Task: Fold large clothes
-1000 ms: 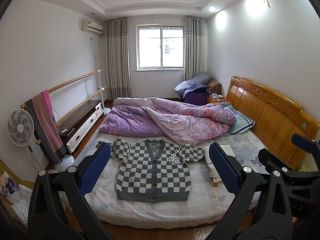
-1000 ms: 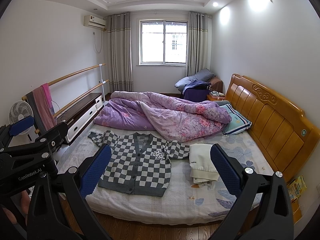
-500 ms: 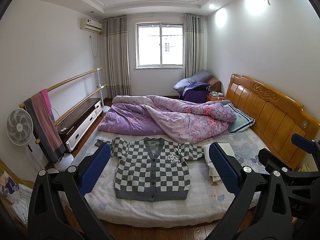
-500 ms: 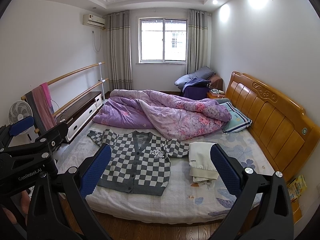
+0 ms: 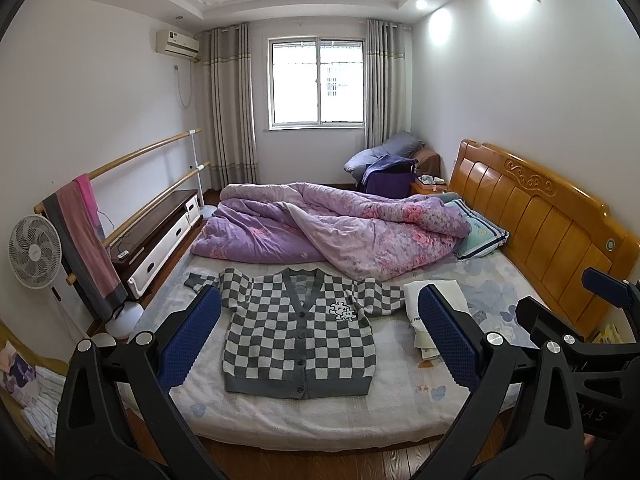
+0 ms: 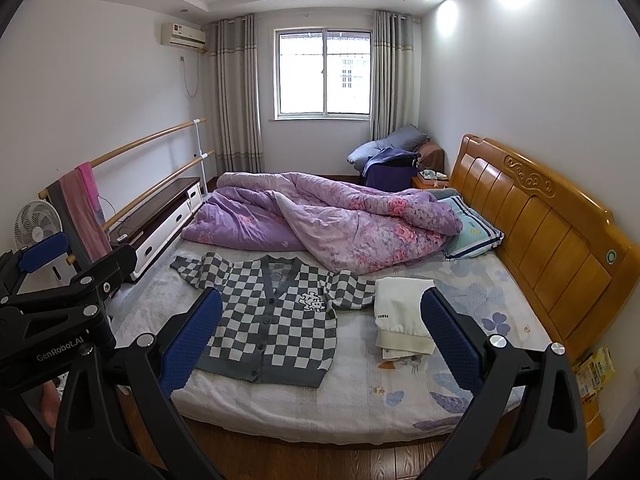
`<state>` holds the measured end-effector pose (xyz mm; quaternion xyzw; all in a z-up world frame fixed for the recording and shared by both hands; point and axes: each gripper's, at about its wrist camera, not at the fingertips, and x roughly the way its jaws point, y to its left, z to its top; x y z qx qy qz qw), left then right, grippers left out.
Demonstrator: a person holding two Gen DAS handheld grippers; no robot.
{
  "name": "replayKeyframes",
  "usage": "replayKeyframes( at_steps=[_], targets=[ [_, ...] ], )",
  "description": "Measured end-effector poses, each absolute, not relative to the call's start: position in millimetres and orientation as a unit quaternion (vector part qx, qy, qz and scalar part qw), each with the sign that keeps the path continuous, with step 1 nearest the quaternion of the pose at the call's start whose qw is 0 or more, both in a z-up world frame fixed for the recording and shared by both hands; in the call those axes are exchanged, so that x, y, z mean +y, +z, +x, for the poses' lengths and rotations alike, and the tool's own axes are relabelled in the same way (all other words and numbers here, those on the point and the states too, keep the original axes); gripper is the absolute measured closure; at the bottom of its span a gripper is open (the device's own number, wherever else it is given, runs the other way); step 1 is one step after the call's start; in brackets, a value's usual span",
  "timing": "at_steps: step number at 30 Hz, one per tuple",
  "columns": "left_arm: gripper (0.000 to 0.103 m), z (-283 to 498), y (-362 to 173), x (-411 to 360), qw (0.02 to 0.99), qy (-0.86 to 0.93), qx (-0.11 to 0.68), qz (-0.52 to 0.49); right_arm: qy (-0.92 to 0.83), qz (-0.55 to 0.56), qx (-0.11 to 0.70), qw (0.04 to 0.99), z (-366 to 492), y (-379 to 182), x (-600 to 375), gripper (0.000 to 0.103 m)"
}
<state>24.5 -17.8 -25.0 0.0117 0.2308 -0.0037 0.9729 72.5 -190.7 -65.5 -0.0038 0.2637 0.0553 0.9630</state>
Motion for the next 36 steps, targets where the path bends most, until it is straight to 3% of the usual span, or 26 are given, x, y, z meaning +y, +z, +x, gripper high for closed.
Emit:
replayKeyframes(
  at_steps=[22,36],
  targets=[
    [0.005,160,-86,15,0.952,-0.013,0.306,0.020,0.044,-0.003,0.335,0.941,178,-98,-142,0.007],
    [0.005,359,-140,167,0.929,-0.044,0.366,-0.001,0.025,-0.004,0.393,0.919,357,-138,1,0.007]
  ],
)
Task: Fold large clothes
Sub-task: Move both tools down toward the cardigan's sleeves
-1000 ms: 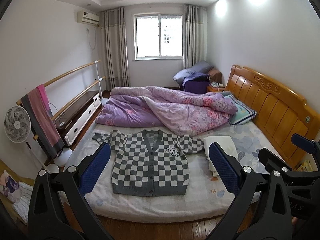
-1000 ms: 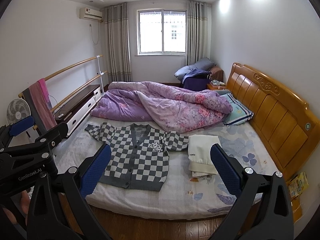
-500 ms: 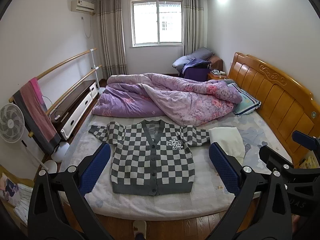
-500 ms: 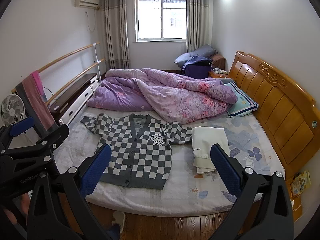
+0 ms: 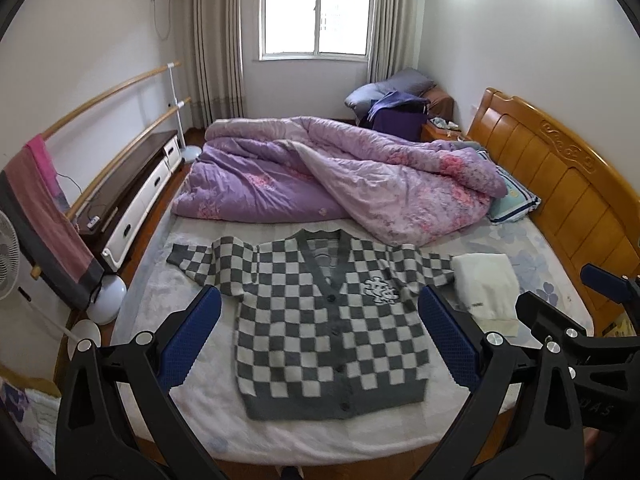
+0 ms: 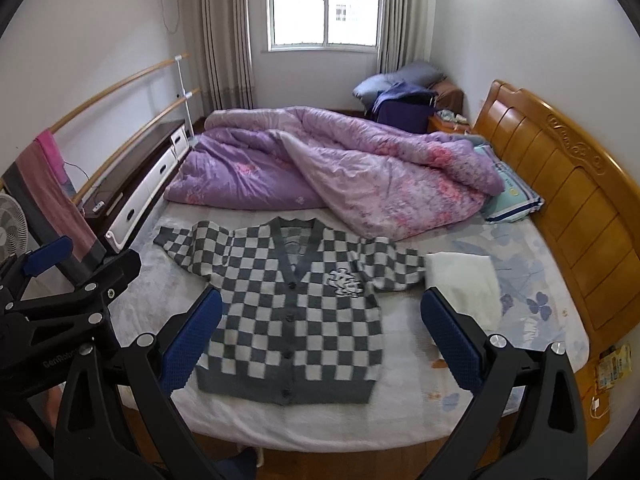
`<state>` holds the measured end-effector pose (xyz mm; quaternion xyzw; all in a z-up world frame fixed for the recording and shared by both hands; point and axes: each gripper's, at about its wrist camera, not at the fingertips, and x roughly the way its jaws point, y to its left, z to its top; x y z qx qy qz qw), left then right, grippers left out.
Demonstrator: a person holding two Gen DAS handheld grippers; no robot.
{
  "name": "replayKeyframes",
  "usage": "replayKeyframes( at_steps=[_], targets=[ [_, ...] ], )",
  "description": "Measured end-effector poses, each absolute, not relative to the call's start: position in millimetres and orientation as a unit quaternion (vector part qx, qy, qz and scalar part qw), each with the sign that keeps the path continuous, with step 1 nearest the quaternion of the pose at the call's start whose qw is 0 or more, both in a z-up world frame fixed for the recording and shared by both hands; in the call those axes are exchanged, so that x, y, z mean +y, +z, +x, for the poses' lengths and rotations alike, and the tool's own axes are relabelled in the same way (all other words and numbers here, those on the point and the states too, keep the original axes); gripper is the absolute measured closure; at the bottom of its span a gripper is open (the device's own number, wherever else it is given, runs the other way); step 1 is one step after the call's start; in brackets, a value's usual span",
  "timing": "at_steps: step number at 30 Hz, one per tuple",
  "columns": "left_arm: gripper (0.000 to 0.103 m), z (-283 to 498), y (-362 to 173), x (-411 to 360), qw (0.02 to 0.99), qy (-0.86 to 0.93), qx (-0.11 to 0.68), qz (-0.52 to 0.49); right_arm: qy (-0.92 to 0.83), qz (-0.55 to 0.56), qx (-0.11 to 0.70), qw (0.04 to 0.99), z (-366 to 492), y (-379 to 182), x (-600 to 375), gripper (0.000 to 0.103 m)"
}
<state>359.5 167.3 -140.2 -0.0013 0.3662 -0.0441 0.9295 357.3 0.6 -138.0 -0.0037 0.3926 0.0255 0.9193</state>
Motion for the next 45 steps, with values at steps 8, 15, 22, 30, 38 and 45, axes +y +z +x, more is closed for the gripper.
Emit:
replayKeyframes(
  at_steps=[8,15,22,30,38,45],
  targets=[
    [0.005,464,-188,264,0.906,-0.061,0.418,-0.037,0.023,-0.019,0.438,0.898,455,-178,92,0.007],
    [0.005,521,-254,313,0.880,-0.044,0.469,-0.058,0.042,-0.045,0.488,0.870,516,-238,143,0.007],
    [0.005,577,-349,354,0.854,-0.004,0.512,-0.090,0.068,-0.067,0.503,0.859,579,-318,177,0.007],
    [0.005,655,-477,447,0.832,0.080,0.527,-0.157,0.087,-0.082,0.511,0.851,667,-439,205,0.007],
    [0.005,731,-611,567,0.804,0.163,0.532,-0.210,0.113,-0.064,0.507,0.852,744,-558,232,0.008],
    [0.005,777,-689,630,0.780,0.177,0.527,-0.287,0.161,-0.026,0.532,0.831,779,-628,251,0.053]
  ],
)
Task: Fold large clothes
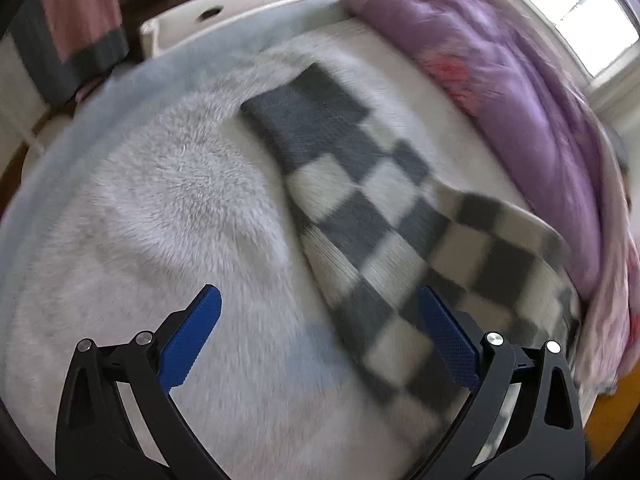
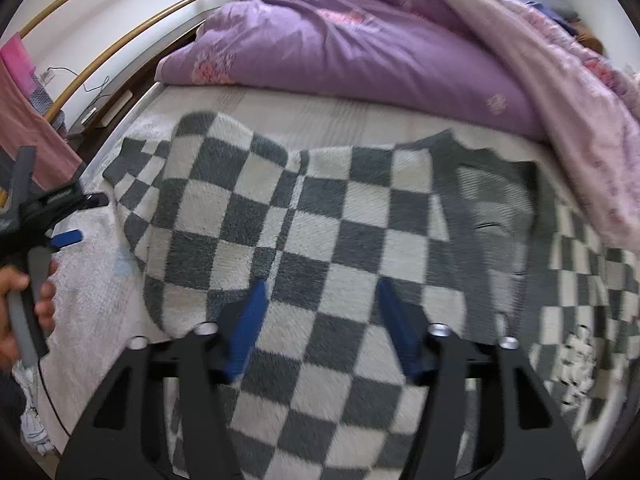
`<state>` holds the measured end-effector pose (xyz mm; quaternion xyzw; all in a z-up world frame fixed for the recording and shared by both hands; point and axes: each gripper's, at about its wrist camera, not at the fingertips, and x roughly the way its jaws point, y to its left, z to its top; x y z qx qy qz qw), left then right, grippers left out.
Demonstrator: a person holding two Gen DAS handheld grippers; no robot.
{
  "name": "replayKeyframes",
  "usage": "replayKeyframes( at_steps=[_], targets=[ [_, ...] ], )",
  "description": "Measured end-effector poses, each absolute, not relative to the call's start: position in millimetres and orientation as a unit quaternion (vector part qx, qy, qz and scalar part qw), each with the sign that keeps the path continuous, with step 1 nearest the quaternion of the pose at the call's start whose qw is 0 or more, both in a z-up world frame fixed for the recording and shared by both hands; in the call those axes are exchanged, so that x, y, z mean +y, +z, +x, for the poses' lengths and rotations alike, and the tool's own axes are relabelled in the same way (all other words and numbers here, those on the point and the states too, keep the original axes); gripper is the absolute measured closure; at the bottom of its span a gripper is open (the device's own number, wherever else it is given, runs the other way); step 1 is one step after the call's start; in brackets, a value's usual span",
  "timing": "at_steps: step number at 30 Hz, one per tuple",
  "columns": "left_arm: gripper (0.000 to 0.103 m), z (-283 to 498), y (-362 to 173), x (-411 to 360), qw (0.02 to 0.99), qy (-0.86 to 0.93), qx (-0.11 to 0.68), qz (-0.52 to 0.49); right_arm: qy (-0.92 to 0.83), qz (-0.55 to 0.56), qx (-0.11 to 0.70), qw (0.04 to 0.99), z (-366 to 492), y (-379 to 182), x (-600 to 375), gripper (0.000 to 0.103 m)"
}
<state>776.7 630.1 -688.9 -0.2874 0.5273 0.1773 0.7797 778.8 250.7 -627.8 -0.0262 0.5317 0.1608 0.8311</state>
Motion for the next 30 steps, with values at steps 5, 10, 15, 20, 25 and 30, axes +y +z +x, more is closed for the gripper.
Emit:
replayKeyframes(
  at_steps=[5,10,15,20,25,30],
  targets=[
    [0.006,803,-720,643,0.779,0.192,0.522,-0.290,0.188,0.012,0.543,0.818,786,-654,251,0.058],
    [0.026,821,-722,638,0.788,0.225,0.517,-0.247,0.222,0.038,0.547,0.806,787,-664,249,0.058],
    [0.094,833,-712,623,0.809,0.213,0.525,-0.156,0.232,0.056,0.554,0.797,791,-674,253,0.062],
    [0.094,789,-650,631,0.848,0.228,0.455,-0.148,0.261,0.084,0.567,0.777,796,-688,265,0.092],
    [0.094,737,-581,627,0.883,0.221,0.393,-0.129,0.266,0.099,0.625,0.727,800,-725,288,0.096],
    [0.094,722,-542,566,0.906,0.202,0.363,-0.075,0.264,0.148,0.636,0.710,807,-736,278,0.099]
  ],
)
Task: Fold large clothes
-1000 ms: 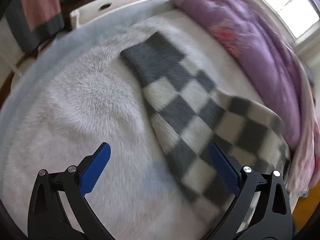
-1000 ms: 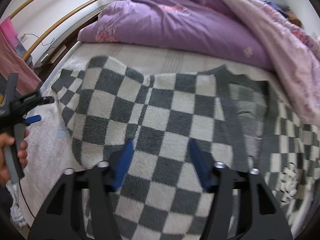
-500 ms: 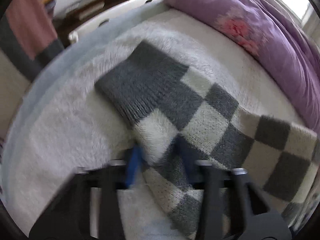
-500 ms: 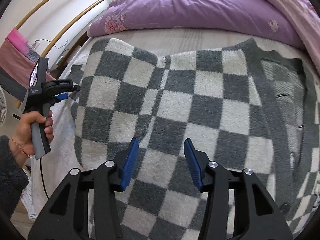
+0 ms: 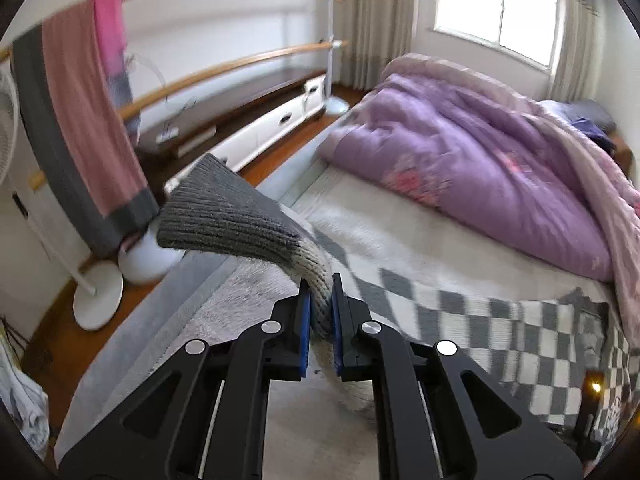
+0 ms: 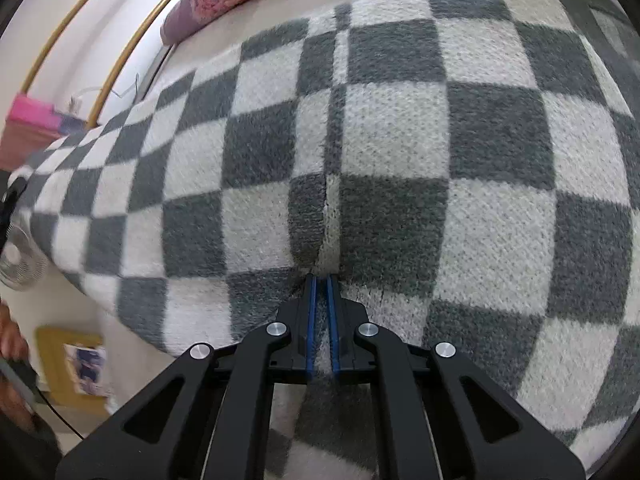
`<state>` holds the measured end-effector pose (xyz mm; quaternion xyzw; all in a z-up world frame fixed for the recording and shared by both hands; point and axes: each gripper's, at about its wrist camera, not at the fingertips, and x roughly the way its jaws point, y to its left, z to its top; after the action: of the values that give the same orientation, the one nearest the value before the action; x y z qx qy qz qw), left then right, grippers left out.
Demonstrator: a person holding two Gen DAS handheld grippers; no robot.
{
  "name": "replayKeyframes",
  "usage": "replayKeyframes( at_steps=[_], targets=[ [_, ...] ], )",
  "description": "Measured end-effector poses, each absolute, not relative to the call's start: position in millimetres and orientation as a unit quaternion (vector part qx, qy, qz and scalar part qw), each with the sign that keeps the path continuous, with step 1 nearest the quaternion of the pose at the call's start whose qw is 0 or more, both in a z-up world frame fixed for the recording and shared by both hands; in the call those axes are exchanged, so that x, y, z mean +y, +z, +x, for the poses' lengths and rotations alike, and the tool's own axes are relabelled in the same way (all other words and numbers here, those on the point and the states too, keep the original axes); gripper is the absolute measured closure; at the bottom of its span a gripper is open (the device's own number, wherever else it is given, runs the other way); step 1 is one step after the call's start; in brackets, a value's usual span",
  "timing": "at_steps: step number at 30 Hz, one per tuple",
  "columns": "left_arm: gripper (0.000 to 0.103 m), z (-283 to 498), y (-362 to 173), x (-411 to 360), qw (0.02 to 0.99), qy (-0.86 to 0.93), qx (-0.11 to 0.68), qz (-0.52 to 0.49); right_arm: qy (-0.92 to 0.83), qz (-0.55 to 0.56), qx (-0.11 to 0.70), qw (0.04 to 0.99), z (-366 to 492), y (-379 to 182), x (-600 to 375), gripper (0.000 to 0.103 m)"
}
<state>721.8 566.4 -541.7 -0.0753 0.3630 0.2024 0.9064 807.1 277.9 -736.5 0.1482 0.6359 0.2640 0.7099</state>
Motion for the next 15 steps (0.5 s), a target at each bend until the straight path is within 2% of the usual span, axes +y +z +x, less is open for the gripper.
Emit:
replayKeyframes(
  at_steps=[1,7,11,15],
  targets=[
    [0.094,722,-533,550,0.912,0.193,0.354,-0.069,0.270,0.153,0.628,0.713,806,-728,270,0.095],
    [0.094,726,-503,428,0.938,0.127,0.323,-0.019,0.247,0.140,0.546,0.788,791,-658,174,0.093],
    [0.094,744,-517,336,0.938,0.072,0.339,-0.018,0.188,0.120,0.504,0.834,780,-622,81,0.093],
    [0.094,767,-550,233,0.932,0.035,0.359,0.034,0.111,0.109,0.492,0.856,769,-607,-35,0.093]
  ],
)
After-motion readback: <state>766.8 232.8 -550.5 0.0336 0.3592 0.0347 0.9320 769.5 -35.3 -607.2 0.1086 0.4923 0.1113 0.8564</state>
